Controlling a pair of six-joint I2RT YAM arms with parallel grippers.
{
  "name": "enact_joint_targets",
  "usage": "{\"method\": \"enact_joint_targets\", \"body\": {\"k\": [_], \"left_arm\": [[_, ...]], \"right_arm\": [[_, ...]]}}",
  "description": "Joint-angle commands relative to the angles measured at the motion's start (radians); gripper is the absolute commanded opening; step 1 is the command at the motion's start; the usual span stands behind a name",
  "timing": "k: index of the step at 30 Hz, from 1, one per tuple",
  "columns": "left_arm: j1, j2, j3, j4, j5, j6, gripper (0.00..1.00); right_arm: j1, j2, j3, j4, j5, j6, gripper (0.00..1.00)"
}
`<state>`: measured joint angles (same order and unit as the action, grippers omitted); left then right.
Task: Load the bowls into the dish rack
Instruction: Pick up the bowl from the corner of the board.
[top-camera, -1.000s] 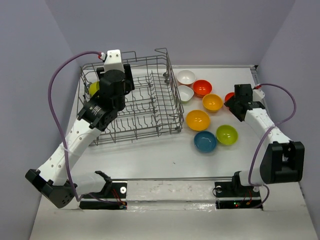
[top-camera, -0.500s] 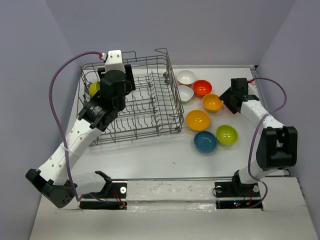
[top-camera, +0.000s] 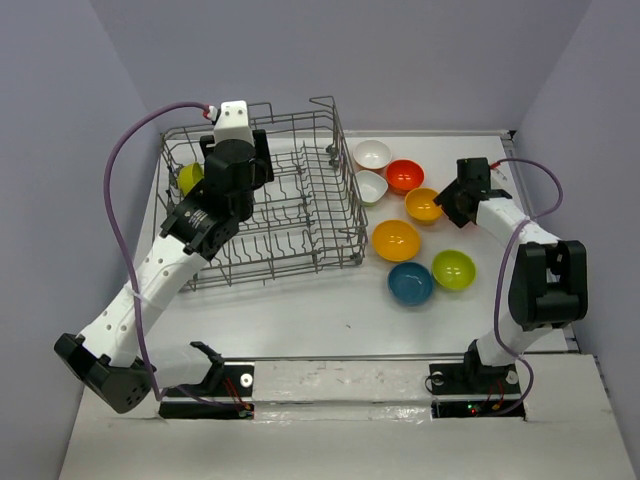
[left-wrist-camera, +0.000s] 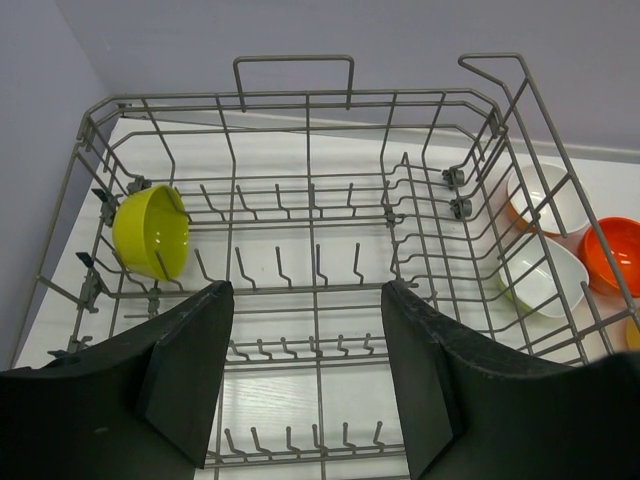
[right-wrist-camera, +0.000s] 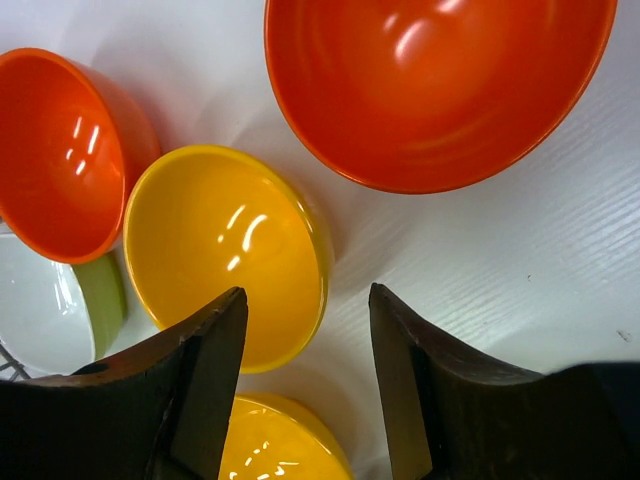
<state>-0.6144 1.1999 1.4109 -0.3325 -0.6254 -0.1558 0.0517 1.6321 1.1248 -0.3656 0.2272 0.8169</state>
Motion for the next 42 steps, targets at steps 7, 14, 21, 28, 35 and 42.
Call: {"method": "enact_joint_targets", "body": {"k": [7, 14, 21, 28, 35, 42], "left_arm": [[0.001, -0.003, -0.013, 0.043, 0.006, -0.019, 0.70], [0.001, 0.001, -0.015, 0.041, 0.009, -0.019, 0.70], [0.001, 0.006, -0.015, 0.043, 0.010, -0.019, 0.70], [0.001, 0.018, -0.013, 0.043, 0.015, -0.021, 0.70], [0.001, 0.035, 0.008, 0.032, 0.027, -0.022, 0.70], [-0.001, 0.058, 0.071, 0.000, 0.068, -0.031, 0.70]], "right_arm": [[-0.004, 0.043, -0.013, 0.068, -0.011, 0.013, 0.53], [0.005, 0.061, -0.036, 0.094, -0.015, 0.015, 0.53], [0.005, 0.089, -0.030, 0.106, -0.019, 0.011, 0.27], [0.005, 0.091, -0.020, 0.108, -0.028, -0.001, 0.01], [0.005, 0.008, 0.004, 0.096, -0.012, -0.027, 0.01], [0.005, -0.144, 0.059, 0.056, 0.031, -0.079, 0.01]]}}
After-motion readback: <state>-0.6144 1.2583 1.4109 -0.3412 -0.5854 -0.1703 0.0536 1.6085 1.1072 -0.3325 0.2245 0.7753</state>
